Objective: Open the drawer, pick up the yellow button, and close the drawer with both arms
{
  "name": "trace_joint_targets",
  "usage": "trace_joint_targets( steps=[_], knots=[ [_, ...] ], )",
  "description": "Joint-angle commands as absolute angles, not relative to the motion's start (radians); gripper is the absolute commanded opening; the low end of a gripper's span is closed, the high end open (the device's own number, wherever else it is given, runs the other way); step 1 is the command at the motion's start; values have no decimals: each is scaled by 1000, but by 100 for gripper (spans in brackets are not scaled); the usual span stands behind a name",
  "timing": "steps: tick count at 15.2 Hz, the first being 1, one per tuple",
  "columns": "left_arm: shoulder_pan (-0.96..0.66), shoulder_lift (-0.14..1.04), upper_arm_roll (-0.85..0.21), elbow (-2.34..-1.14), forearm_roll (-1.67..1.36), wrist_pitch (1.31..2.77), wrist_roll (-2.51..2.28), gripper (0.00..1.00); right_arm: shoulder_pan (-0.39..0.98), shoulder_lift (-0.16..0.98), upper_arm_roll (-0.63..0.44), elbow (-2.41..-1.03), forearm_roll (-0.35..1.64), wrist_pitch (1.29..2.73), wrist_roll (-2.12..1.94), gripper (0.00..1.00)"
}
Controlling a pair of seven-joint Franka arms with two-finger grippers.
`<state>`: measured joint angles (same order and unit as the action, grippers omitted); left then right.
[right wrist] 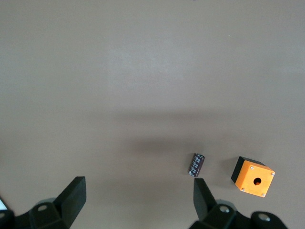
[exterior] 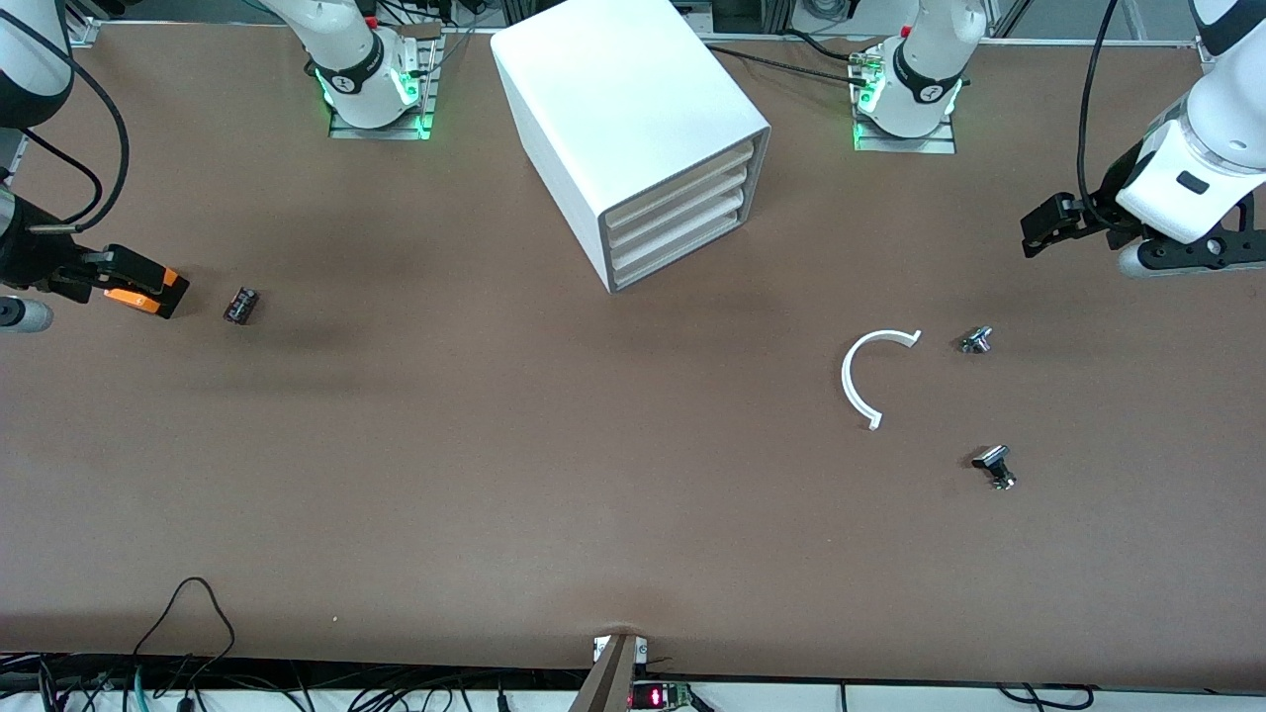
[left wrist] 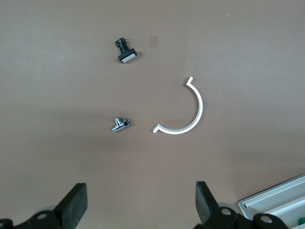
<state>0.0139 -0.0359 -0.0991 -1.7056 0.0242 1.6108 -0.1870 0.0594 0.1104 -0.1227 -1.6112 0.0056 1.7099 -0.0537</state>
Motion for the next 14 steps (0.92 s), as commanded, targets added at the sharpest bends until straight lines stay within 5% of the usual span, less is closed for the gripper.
trace_joint_targets(
  steps=[1, 11, 14],
  knots=[
    [18, -23, -112, -1674, 23, 1592, -173, 100, 55, 100, -121, -1606, -5, 1700, -60, 100],
    [18, 104, -135, -1692, -185, 1402, -55, 100, 55, 103, -121, -1606, -8, 1701, -64, 100],
    [5, 155, -138, -1776, -322, 1358, -48, 100, 57, 103, -121, -1606, -8, 1701, -64, 100]
  ],
)
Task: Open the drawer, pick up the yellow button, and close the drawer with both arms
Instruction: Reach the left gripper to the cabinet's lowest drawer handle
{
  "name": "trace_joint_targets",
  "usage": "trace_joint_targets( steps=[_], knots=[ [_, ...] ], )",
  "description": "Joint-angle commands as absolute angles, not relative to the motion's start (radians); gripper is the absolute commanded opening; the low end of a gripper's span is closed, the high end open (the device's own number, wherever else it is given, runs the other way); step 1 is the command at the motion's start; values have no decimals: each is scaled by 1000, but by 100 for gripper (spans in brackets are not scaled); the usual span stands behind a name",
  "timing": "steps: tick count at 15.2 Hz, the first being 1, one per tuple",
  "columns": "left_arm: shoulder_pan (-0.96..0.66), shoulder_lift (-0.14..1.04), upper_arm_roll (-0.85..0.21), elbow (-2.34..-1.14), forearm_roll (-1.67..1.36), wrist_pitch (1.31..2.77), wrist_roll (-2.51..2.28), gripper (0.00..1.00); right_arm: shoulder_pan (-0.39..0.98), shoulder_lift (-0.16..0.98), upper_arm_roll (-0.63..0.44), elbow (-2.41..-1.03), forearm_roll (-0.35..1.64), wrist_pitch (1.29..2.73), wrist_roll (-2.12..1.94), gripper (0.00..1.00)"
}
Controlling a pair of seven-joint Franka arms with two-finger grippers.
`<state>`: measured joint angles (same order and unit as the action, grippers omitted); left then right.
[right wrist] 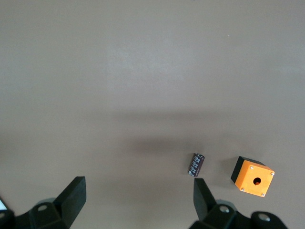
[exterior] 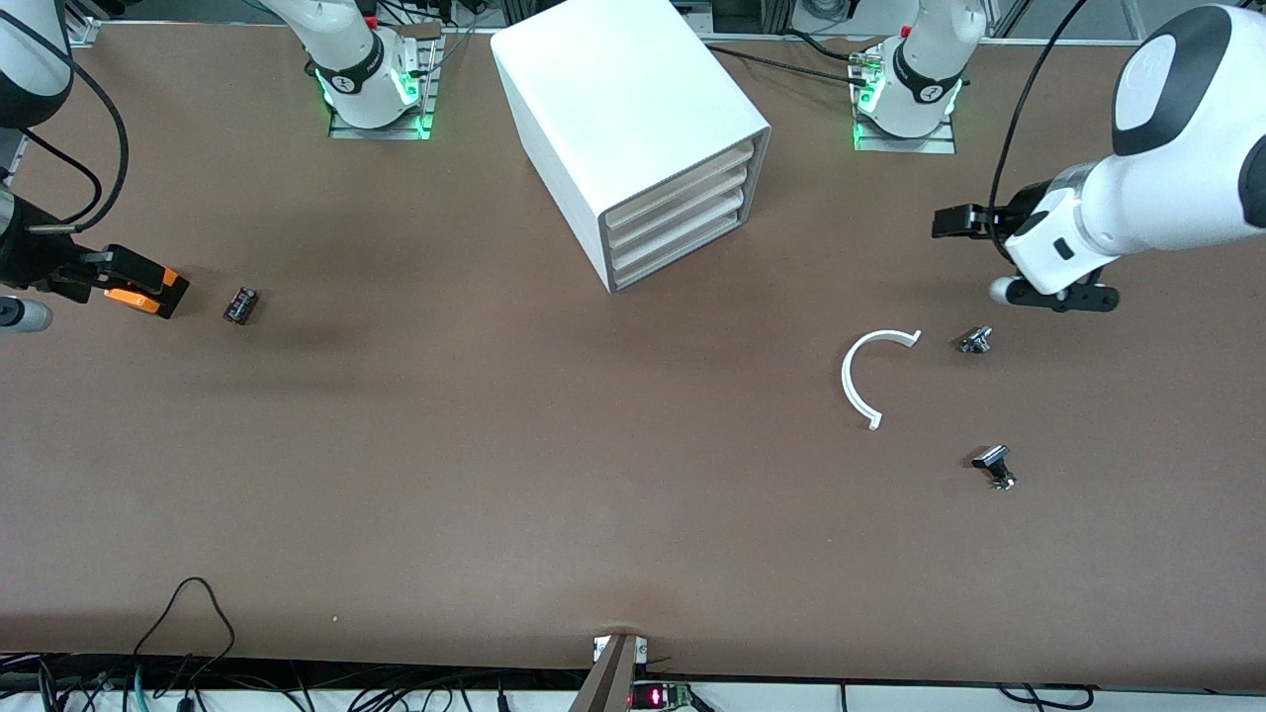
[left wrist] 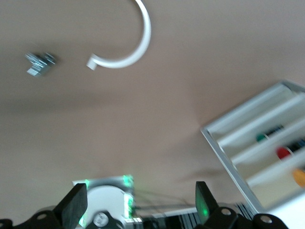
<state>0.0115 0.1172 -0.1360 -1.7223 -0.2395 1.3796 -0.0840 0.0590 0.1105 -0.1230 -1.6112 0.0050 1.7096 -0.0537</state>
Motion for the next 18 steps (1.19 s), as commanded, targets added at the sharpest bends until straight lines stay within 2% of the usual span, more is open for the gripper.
trace_joint_targets(
  steps=[1, 4, 8, 18],
  knots=[
    [-1, 158, -144, -1829, -381, 1365, -38, 100, 58, 101, -121, -1606, -8, 1701, -64, 100],
    [-12, 179, -207, -1934, -498, 1429, -31, 100, 61, 101, -117, -1603, -9, 1704, -64, 100],
    [-17, 212, -290, -2074, -707, 1598, 49, 100, 61, 103, -118, -1601, -8, 1706, -64, 100],
    [-41, 250, -437, -2186, -897, 1778, 208, 99, 57, 106, -120, -1600, -9, 1710, -64, 100]
  ],
)
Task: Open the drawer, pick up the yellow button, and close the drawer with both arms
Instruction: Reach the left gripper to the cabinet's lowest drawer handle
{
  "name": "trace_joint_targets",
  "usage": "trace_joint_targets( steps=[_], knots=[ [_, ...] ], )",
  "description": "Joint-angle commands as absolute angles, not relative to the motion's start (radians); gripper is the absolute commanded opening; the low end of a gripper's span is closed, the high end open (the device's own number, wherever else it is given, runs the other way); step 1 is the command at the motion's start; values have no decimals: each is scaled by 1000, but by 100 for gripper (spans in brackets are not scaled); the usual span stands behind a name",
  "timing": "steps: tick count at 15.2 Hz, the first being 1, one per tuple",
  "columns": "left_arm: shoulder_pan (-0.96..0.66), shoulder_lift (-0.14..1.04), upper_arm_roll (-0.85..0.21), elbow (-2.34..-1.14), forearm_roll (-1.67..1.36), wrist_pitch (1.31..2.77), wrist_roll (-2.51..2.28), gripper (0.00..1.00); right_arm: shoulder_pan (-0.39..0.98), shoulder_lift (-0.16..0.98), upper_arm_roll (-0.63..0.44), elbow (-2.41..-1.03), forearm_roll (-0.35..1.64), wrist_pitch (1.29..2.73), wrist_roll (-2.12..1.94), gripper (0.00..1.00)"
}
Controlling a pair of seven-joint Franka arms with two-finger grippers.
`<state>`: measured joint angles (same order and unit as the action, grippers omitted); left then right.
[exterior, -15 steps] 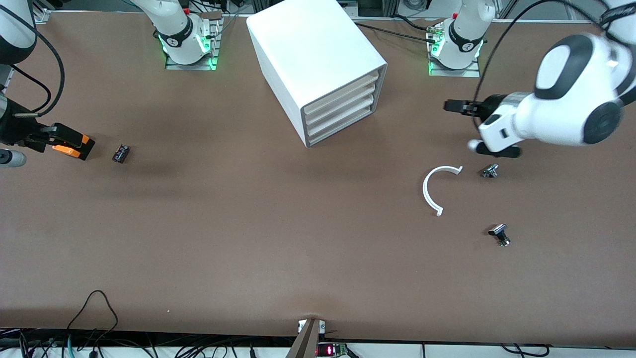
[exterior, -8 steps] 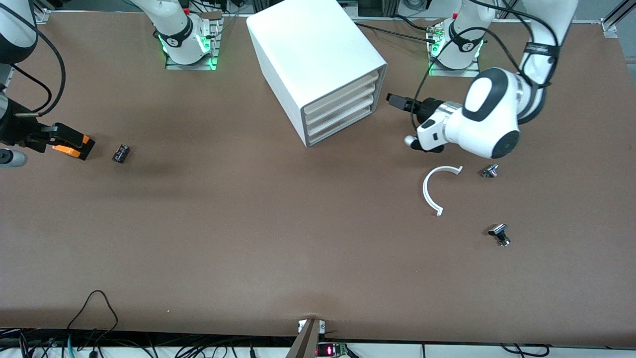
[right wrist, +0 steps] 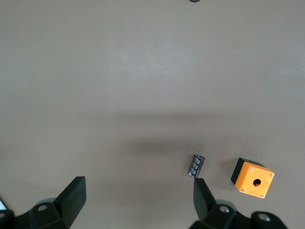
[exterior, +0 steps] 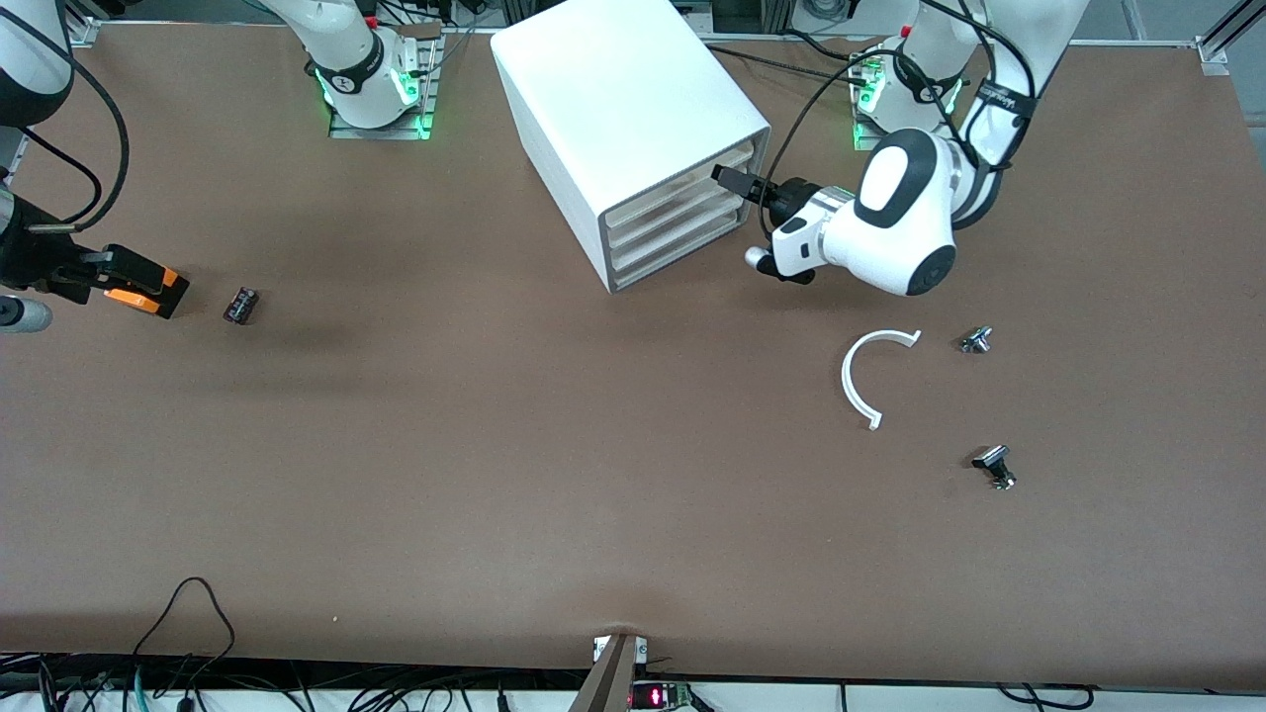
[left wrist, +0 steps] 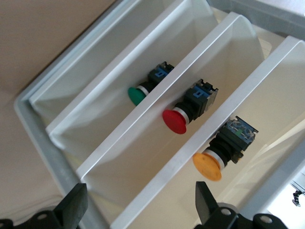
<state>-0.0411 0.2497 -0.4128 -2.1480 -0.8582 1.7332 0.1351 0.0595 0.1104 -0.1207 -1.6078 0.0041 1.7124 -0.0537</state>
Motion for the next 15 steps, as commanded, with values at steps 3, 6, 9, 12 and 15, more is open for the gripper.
trace_joint_targets(
  steps=[3, 6, 9, 12, 15],
  knots=[
    [-41, 256, -459, -2198, -899, 1798, 213, 93, 55, 106, -120, -1600, -9, 1710, -64, 100],
    [-41, 256, -471, -2209, -899, 1799, 215, 33, 55, 106, -120, -1600, -9, 1710, -64, 100],
    [-40, 256, -469, -2200, -885, 1799, 216, 0, 57, 106, -120, -1600, -9, 1710, -64, 100],
    [-31, 256, -440, -2178, -882, 1808, 216, 0, 55, 106, -120, -1600, -9, 1710, -64, 100],
    [-25, 258, -365, -2136, -844, 1851, 215, 0, 58, 106, -120, -1600, -9, 1712, -64, 100]
  ],
)
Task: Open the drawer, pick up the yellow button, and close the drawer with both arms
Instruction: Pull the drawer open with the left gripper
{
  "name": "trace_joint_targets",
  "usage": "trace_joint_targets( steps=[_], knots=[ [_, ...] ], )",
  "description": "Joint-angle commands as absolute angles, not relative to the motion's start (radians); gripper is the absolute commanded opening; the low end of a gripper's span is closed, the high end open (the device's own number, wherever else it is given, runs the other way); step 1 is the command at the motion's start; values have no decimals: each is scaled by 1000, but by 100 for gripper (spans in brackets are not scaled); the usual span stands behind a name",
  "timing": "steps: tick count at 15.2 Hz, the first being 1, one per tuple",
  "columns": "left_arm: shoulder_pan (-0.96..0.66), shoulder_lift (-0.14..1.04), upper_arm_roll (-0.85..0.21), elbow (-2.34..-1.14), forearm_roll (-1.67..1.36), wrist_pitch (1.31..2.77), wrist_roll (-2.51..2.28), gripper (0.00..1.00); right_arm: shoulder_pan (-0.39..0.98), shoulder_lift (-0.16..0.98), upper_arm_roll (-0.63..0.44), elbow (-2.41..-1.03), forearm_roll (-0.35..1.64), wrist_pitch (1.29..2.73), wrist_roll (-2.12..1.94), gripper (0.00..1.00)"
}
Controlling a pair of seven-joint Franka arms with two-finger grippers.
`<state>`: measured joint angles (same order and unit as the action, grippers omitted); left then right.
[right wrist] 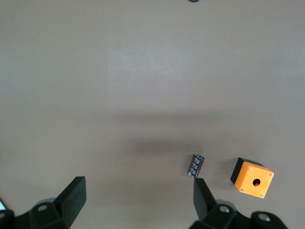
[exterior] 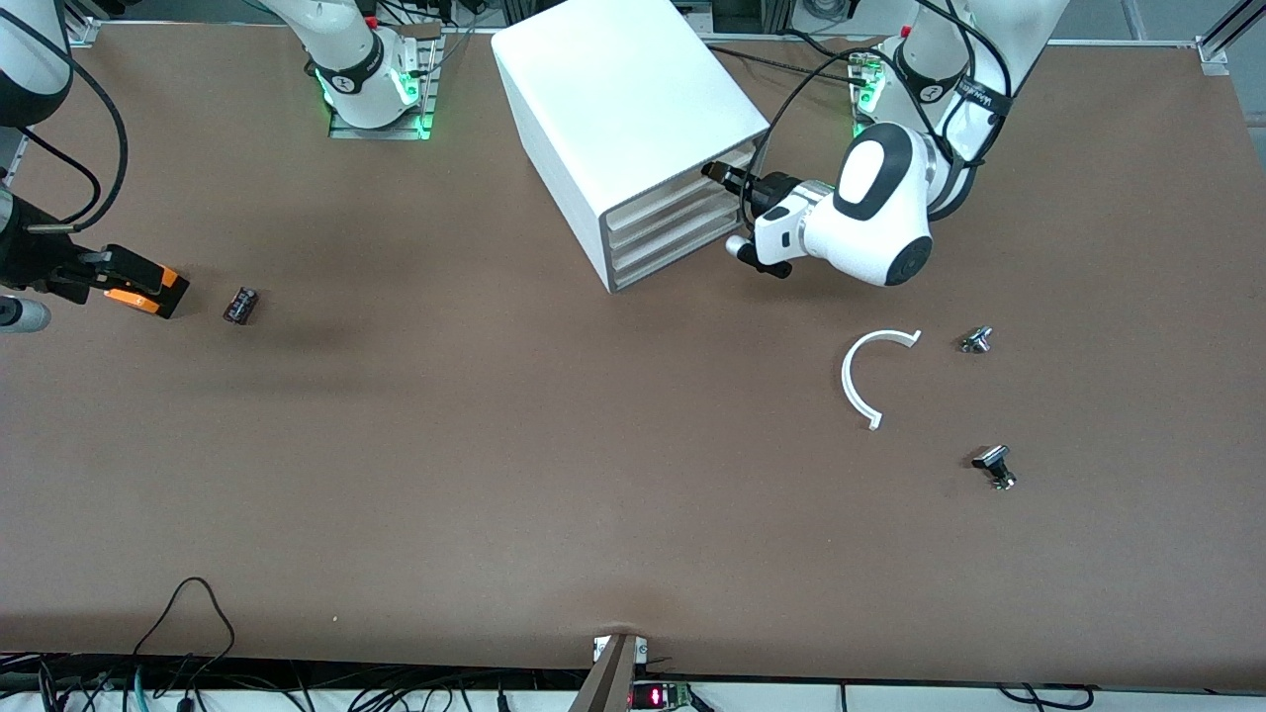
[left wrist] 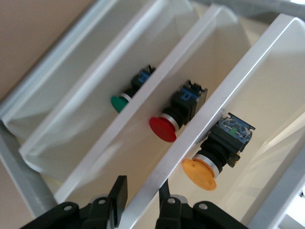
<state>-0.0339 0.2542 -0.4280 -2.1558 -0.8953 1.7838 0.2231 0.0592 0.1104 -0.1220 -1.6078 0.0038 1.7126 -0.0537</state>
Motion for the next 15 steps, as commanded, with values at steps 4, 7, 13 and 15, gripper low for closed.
trace_joint_targets(
  steps=[4, 7, 13, 15],
  knots=[
    [-25, 261, -278, -2063, -834, 1855, 212, 0, 66, 104, -114, -1600, -9, 1709, -57, 100],
    [-25, 265, -261, -2033, -783, 1899, 210, 0, 66, 103, -114, -1600, -8, 1710, -54, 100],
    [-21, 265, -261, -2036, -765, 1962, 216, 100, 86, 113, -112, -1601, -6, 1720, -52, 100],
    [-21, 259, -268, -2051, -765, 2047, 215, 100, 103, 138, -112, -1600, -3, 1723, -63, 100]
  ],
)
